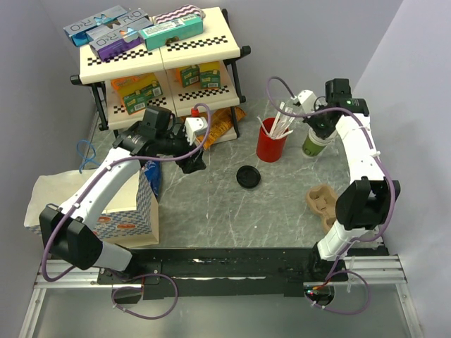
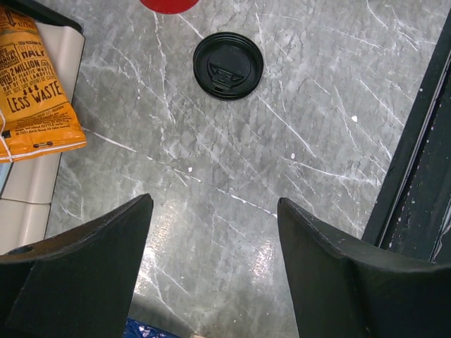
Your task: Pack the takeout coffee
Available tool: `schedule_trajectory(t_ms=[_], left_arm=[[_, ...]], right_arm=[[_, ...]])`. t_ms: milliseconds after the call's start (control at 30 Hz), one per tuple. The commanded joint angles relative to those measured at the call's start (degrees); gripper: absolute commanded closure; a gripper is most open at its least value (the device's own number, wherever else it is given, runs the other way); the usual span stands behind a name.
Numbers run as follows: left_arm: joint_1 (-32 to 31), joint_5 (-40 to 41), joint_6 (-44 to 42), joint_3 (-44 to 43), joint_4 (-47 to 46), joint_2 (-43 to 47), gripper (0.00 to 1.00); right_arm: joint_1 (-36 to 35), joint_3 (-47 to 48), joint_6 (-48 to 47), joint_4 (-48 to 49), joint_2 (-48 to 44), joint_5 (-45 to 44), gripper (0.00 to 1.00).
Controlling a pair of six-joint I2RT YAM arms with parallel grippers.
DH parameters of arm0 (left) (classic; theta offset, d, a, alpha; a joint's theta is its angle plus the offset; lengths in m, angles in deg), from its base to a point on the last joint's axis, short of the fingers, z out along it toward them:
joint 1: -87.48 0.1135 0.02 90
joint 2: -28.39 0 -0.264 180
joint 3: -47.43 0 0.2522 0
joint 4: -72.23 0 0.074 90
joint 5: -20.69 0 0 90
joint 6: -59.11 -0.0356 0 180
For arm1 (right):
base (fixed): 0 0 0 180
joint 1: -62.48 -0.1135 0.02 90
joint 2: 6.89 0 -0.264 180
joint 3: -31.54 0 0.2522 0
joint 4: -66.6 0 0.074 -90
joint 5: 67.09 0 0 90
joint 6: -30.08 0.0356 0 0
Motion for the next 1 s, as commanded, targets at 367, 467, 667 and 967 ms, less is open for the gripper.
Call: schedule_trajectory(t_ms=[367, 467, 667, 967], left_arm=[[-0.2, -2.4, 1.3, 1.3, -3.0, 0.7, 0.22], [-0.2, -2.5, 1.6, 1.4, -3.1, 0.7, 0.23], [-0.2, -2.5, 2.1, 1.8, -3.7, 0.8, 0.22], [-0.2, -3.2, 2.6, 1.2, -3.7, 0.0, 0.23]], right_arm=[[2.7, 7.5, 6.4, -7.2, 2.9, 4.9, 1.00], [0.7, -0.7, -0.7, 1.1, 0.5, -4.5, 1.00], [2.5, 3.9, 2.7, -6.9, 2.1, 11.4, 1.00], [3.3, 3.5, 8.5, -5.3, 2.3, 5.8, 1.00]])
